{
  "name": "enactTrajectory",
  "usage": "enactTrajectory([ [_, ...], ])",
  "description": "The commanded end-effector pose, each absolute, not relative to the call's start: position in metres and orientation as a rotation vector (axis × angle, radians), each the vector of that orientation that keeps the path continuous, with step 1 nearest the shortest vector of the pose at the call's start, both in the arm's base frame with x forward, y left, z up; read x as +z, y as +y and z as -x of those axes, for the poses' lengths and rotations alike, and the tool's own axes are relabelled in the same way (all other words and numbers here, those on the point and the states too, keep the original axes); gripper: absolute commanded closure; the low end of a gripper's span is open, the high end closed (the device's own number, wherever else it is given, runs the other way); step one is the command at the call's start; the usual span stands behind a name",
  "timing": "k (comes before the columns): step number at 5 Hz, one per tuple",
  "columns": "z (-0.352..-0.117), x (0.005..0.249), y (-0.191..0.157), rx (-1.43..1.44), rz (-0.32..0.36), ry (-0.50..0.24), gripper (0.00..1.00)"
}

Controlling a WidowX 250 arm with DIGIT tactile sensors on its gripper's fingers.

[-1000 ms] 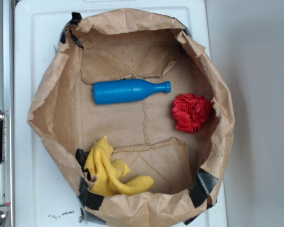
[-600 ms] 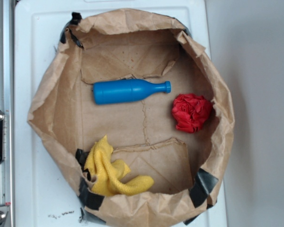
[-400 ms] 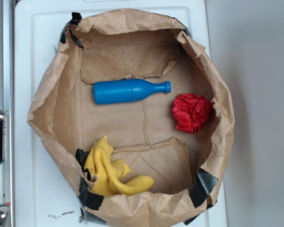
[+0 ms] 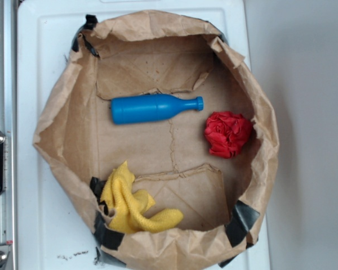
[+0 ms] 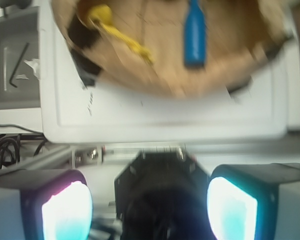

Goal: Grab the blue bottle.

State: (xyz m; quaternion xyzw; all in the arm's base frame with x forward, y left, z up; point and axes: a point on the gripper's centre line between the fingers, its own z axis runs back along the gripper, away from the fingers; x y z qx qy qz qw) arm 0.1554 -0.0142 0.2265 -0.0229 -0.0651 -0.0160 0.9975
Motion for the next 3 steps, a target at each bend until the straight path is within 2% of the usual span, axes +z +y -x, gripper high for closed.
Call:
enactTrajectory([
  [1, -0.226, 0.235, -0.005, 0.017, 0.095, -0.223, 0.00],
  [2, -0.244, 0.234, 0.011, -0.122, 0.155, -0.247, 0.00],
  [3, -0.259, 0.210, 0.035, -0.327, 0.170, -0.262, 0.00],
])
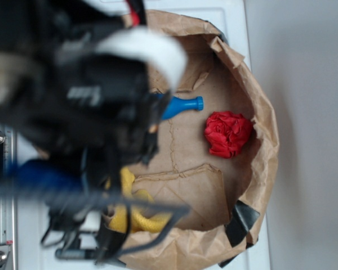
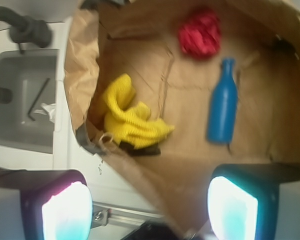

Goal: Grab the blue bottle.

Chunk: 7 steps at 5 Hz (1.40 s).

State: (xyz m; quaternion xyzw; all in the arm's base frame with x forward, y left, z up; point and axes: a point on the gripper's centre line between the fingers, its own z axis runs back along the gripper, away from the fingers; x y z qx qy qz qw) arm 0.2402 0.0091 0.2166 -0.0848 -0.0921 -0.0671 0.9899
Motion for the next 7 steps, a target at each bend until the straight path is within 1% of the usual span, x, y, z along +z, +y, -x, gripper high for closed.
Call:
enactTrajectory([
  [1, -0.268, 0.174, 0.044, -0.481, 0.154, -0.211, 0.00],
  [2, -0.273, 0.148, 0.045, -0.533, 0.171, -0.202, 0.00],
  [3, -0.264, 0.132, 0.037, -0.550, 0.050, -0.038, 0.00],
  [6, -0.264, 0.132, 0.037, -0.550, 0.050, -0.038, 0.00],
  [7, -0.273, 0.123, 0.049, -0.301, 0.018, -0.086, 0.00],
])
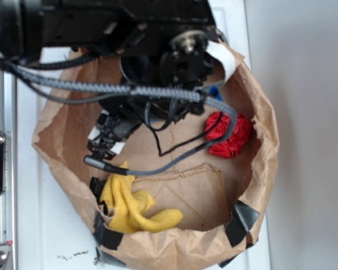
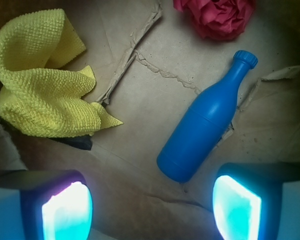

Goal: Grab the blue bottle.

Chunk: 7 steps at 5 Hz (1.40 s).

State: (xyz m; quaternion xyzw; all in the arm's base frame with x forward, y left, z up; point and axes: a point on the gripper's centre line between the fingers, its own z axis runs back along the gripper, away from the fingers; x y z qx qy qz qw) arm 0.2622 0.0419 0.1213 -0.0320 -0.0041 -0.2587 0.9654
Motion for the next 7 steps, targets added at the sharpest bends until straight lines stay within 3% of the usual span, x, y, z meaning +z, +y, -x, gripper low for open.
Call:
enactTrajectory([
  [1, -0.295, 0.099, 0.057, -0.053, -0.025, -0.186, 0.00],
  [2, -0.305, 0.084, 0.062, 0.131, -0.122, -0.265, 0.00],
  [3, -0.318, 0.067, 0.070, 0.139, -0.077, -0.192, 0.00],
  [6, -0.313, 0.058, 0.060, 0.073, -0.112, -0.187, 0.00],
  [7, -0.312, 0.053, 0.054, 0.033, -0.128, -0.172, 0.16],
])
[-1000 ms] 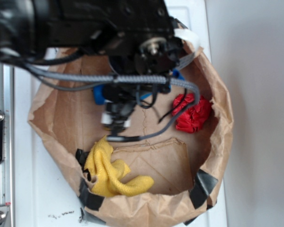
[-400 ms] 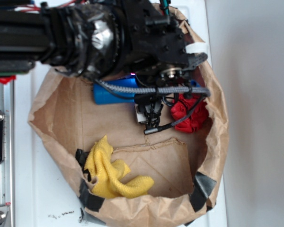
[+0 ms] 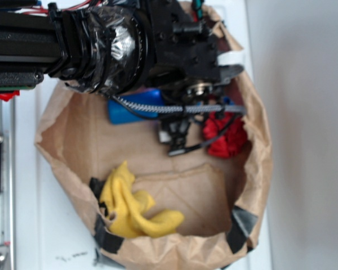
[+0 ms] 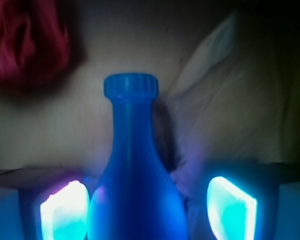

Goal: Grab the blue bottle.

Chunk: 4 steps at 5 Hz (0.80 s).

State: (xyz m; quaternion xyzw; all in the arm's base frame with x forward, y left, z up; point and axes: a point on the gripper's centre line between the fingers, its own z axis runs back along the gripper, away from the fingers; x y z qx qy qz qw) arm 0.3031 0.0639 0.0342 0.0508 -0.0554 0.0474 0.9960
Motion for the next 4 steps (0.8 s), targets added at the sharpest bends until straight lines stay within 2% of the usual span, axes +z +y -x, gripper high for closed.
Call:
enactTrajectory([
  [1, -0.311, 0.053, 0.055, 0.052, -0.135, -0.175, 1.00],
  [2, -0.310, 0.055, 0.055, 0.051, -0.148, -0.182, 1.00],
  [3, -0.307, 0.070, 0.059, 0.039, -0.103, -0.181, 1.00],
  [4, -0.298, 0.098, 0.063, -0.013, -0.030, -0.210, 1.00],
])
